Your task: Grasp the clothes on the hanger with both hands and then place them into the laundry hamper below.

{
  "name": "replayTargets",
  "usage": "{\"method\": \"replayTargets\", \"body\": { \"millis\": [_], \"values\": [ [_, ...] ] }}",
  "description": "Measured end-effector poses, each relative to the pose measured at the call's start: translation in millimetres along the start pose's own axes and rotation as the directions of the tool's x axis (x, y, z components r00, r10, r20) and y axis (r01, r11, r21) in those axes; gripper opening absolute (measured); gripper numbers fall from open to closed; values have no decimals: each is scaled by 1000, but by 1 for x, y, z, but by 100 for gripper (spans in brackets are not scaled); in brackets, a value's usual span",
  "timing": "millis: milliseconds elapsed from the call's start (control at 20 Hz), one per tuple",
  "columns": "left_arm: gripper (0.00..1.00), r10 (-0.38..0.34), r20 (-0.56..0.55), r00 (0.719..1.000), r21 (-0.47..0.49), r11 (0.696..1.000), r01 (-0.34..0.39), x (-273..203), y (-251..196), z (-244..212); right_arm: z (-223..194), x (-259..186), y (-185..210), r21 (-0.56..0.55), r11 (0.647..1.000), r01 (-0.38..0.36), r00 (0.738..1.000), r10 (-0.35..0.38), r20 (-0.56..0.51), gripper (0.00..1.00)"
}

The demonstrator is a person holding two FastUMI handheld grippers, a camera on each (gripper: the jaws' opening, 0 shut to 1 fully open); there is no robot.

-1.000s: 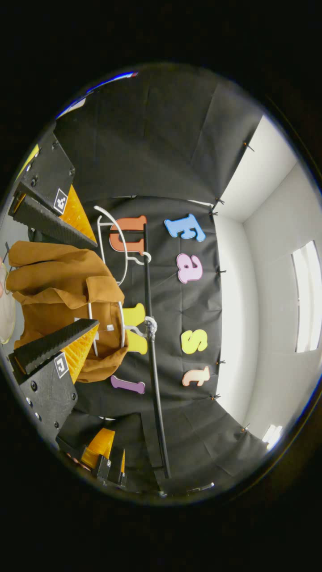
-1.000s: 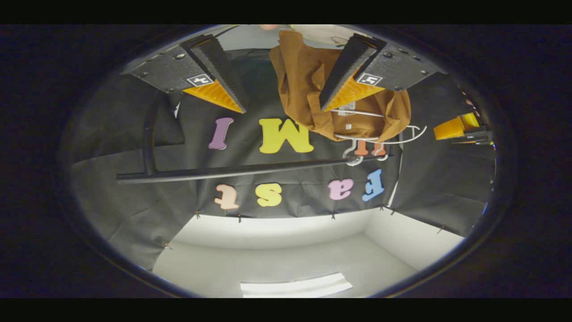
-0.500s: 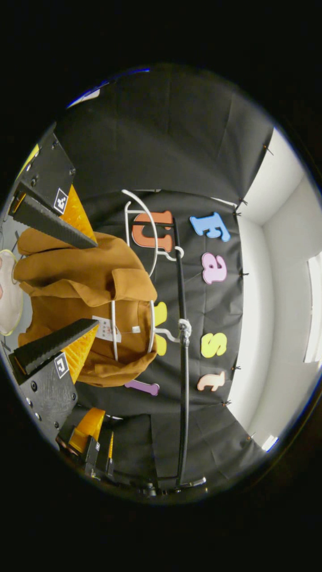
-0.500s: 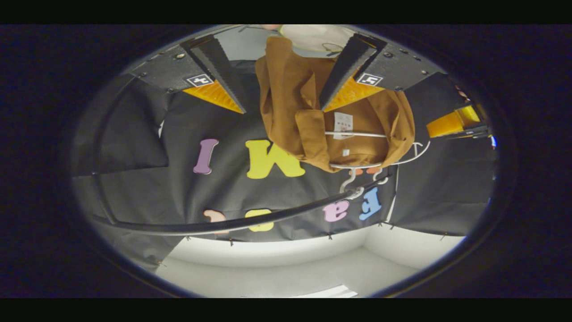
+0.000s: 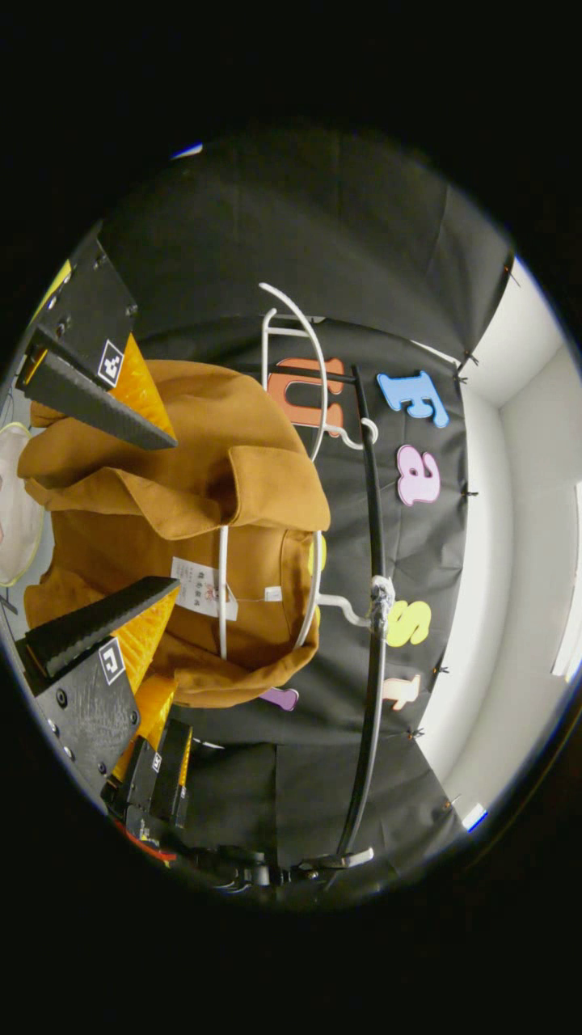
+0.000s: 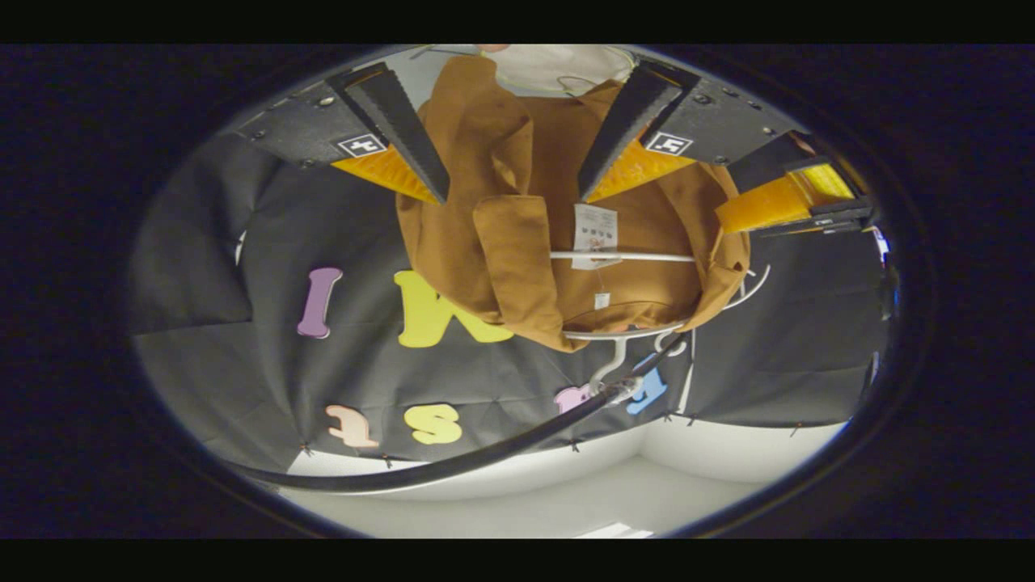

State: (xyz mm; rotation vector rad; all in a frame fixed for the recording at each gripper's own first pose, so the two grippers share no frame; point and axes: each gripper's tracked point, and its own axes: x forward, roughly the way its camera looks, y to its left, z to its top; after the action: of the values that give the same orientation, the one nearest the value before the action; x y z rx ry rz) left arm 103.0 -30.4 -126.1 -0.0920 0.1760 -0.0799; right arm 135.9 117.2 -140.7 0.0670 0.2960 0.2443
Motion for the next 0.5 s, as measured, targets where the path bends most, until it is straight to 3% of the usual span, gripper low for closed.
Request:
{"method": "replayTargets", "body": {
  "millis": [300, 350, 500],
  "values": [
    [96, 22, -8, 1000, 17, 1000, -21, 40, 16, -12, -9, 48, -7, 42, 999, -7, 999, 9, -42, 99],
    [100, 15, -11, 1000, 14, 1000, -14, 47, 13, -15, -11, 55, -6, 58, 998, -8, 999, 11, -49, 97],
    [100, 48, -30, 998, 0, 999, -48, 64, 20, -22, -14, 74, -9, 134, 991, -9, 997, 19, -71, 92]
  ]
}}
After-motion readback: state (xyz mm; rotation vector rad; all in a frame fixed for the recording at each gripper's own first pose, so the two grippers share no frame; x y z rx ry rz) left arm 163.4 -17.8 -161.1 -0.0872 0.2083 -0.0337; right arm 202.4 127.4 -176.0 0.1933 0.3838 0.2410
